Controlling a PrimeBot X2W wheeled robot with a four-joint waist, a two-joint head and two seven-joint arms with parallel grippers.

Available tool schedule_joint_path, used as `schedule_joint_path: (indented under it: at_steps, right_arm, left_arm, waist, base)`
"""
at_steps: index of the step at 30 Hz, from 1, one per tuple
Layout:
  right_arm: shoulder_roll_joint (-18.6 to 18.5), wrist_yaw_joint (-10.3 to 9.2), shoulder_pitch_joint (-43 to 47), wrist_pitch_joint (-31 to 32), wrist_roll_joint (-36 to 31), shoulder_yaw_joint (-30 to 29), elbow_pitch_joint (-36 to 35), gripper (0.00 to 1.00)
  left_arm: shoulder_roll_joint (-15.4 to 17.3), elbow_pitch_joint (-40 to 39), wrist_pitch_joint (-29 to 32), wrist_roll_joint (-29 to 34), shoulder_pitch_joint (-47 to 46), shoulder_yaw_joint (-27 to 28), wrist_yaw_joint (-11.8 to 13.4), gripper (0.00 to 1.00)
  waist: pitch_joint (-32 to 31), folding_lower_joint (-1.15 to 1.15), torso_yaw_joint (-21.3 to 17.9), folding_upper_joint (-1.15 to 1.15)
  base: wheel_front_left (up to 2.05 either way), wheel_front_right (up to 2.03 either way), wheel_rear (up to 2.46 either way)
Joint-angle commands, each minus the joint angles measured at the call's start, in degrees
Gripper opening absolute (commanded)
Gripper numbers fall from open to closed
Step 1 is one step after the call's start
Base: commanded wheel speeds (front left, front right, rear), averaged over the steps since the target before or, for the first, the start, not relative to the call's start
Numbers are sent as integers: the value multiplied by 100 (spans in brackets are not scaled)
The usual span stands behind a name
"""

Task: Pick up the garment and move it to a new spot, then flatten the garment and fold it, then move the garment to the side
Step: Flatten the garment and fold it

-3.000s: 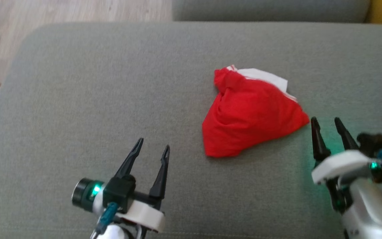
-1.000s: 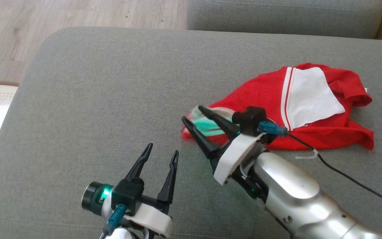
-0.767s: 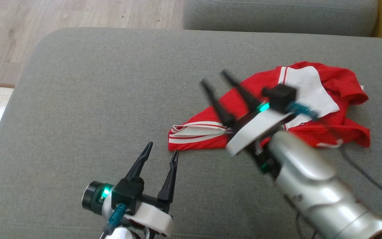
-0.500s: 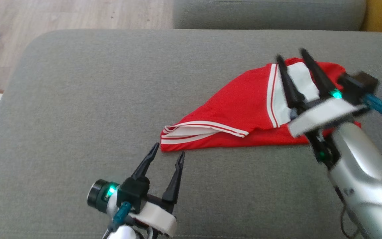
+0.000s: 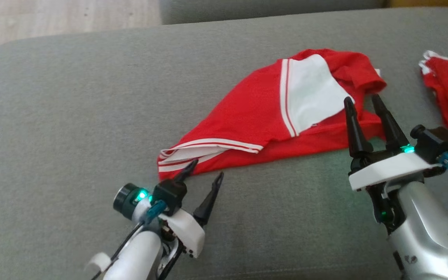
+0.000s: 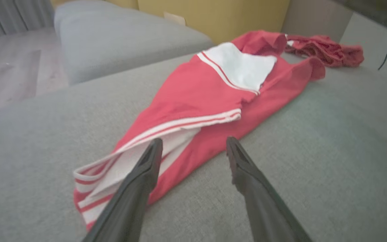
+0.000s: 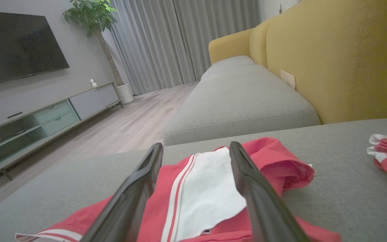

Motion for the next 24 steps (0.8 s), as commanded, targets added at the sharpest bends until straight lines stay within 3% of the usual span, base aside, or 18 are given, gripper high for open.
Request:
schedule_joint_path:
  at_steps: [1, 11, 24]
  right_arm:
    - [16, -5, -24, -62, -28, 37, -207, 100]
    - [144, -5, -1, -62, -84, -115, -305, 100]
    - [181, -5, 16, -62, -146, -193, -395, 100]
  left_arm:
    - [17, -75, -46, -61, -286, 111, -28, 100]
    - [-15, 862, 68, -575, -1084, -768, -161, 100]
    - [-29, 1508, -44, -1021, -1766, -1046, -135, 100]
  waist:
    - [56, 0, -122, 0]
    - [215, 0, -622, 0]
    - [468, 0, -1009, 0]
  base:
    - [0, 0, 0]
    - [0, 0, 0]
    - [0, 0, 0]
